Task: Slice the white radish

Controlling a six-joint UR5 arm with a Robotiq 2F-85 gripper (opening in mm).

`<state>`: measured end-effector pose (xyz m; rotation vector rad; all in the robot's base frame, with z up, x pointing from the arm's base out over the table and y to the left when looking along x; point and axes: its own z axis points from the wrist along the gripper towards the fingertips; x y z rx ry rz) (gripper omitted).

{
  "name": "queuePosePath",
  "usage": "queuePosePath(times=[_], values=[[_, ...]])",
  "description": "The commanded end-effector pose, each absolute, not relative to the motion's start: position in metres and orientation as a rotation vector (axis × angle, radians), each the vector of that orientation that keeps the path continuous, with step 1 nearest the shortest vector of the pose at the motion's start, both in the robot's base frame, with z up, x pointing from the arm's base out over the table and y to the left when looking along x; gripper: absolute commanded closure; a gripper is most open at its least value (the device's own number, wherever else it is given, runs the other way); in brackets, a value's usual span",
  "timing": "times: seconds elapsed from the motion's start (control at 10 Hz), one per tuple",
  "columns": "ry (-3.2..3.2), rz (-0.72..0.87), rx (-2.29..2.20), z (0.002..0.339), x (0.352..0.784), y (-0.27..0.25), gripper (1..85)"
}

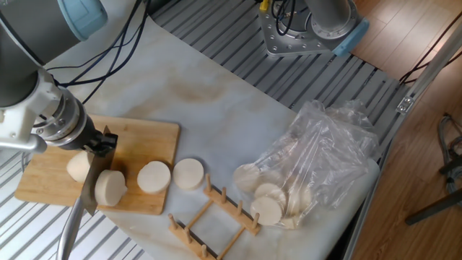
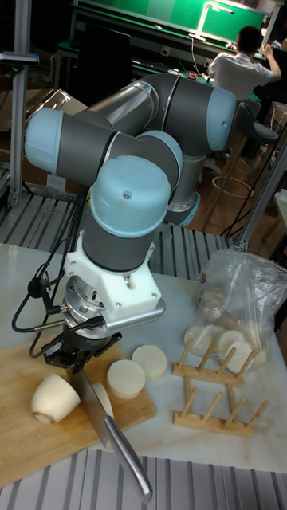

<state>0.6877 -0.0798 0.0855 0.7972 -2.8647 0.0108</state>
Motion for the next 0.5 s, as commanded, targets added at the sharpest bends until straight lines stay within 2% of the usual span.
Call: queuePosePath(times=[0.0,0.4], values=[[-2.865,-0.006,0.785,0.0804,0.6844,-0.0794,84.3],[-2.848,-0.006,0.788,0.0801,0.679,-0.081,80.0]])
